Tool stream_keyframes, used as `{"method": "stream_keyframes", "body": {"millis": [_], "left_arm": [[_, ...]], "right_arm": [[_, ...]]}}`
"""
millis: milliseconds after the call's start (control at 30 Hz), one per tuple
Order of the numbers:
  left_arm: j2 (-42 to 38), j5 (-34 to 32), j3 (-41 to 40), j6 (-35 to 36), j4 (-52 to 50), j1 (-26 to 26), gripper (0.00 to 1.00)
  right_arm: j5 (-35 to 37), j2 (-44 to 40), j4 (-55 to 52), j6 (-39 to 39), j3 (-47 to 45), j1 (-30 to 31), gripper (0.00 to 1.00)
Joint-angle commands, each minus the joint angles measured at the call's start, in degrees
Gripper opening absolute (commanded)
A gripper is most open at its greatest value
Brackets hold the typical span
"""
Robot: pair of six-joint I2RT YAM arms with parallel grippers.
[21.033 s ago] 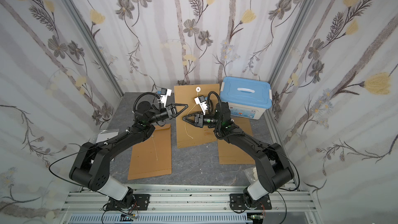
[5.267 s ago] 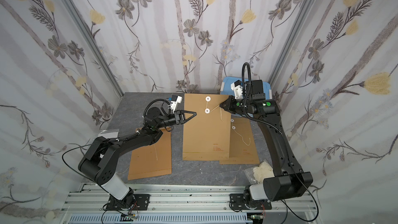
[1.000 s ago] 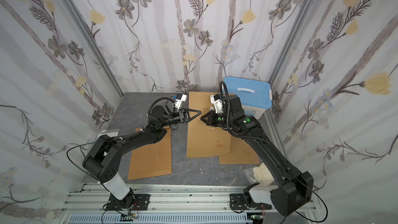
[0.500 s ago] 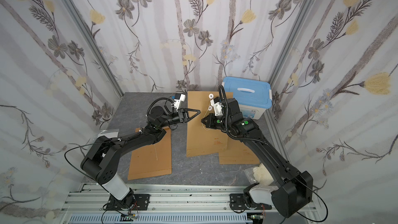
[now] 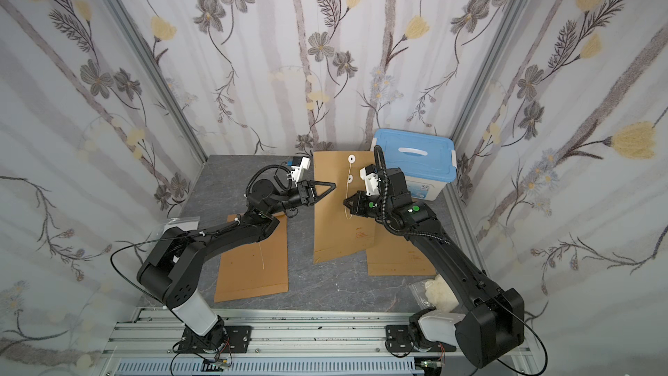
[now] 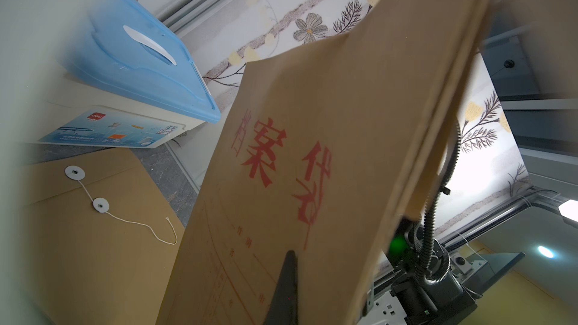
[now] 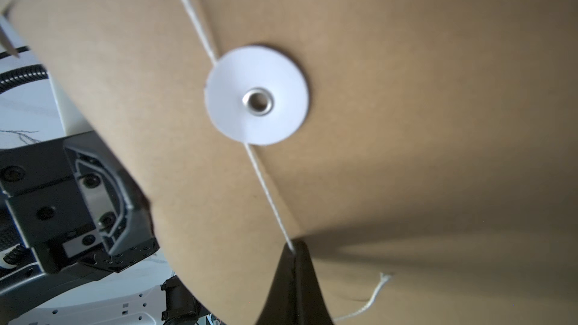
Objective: Close the mouth of the file bag
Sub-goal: Close the file bag.
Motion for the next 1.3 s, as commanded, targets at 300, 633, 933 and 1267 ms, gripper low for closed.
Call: {"method": "stream_keyframes", "body": {"millis": [300,633,933,1267], "left_arm": [[-0.51,0.84,-0.32,-1.86,6.60,0.01,0.00],[-2.19,2.69,-1.86,-1.41,5.83,0.08,0.00],[-4.51,3.68,-2.78,3.77,-1.27,0.08,0.00],[-9.28,4.43,-2.61,13.23,-15.03,-0.17,0.00]], "right_arm": [[-9.95,-0.29,-6.90,-5.75,3.49,-9.95,0.00],[-12.97,0.43,-11.89,-7.62,9.27,-14.06,0.00],[-13.66,1.85,-16.61,-9.29,14.84,-14.53,0.00],[-11.65,3.52,-18.92,-9.84,19.79,-13.81,0.00]]}}
